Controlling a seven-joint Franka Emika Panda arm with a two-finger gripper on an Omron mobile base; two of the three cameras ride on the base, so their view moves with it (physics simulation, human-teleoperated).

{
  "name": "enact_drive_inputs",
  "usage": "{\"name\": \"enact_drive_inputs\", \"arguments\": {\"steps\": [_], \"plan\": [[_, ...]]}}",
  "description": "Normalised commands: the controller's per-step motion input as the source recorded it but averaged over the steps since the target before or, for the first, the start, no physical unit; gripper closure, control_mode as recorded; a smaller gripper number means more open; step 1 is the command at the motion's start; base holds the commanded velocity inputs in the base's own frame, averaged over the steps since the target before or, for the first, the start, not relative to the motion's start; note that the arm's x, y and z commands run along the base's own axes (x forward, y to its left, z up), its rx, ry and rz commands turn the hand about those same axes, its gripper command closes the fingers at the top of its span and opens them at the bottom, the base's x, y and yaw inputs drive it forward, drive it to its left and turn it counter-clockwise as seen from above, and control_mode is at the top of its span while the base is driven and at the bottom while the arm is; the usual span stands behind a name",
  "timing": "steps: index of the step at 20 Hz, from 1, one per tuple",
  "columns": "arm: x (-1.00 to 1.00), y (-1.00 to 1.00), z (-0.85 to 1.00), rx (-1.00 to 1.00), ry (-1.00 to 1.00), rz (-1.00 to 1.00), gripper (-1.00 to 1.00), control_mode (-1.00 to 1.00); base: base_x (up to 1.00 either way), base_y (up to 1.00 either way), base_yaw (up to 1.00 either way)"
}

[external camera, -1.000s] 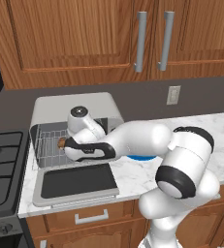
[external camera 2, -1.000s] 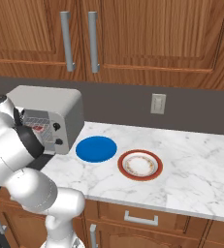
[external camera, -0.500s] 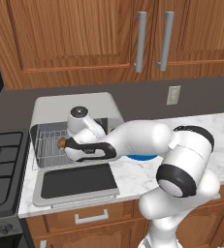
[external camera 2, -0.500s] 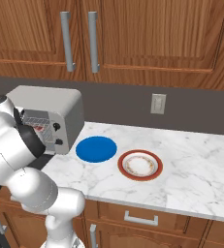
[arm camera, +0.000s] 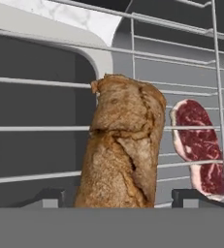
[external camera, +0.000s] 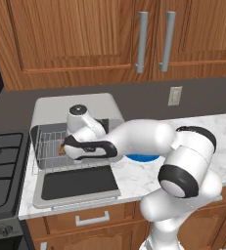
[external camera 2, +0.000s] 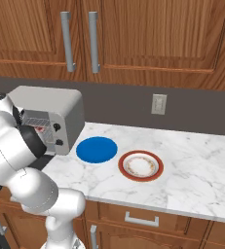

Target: Open the toaster oven door. Place the baguette on the top rack in the toaster oven and place the steak on the bottom rack.

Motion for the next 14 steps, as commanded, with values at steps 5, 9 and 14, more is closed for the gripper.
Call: {"name": "enact_drive_inputs", "arguments": {"steps": [5,9,14], "plan": [[-0.05,0.02,0.33,0.0,-0.01,0.0,-1.0,-1.0,0.0,0.0,0.0],[-0.44,0.16,0.26,0.03,-0.01,-0.13,-1.0,-1.0,0.0,0.0,0.0],[-0.3,0.26,0.09,0.05,-0.01,-0.47,-1.0,-1.0,0.0,0.0,0.0]]}}
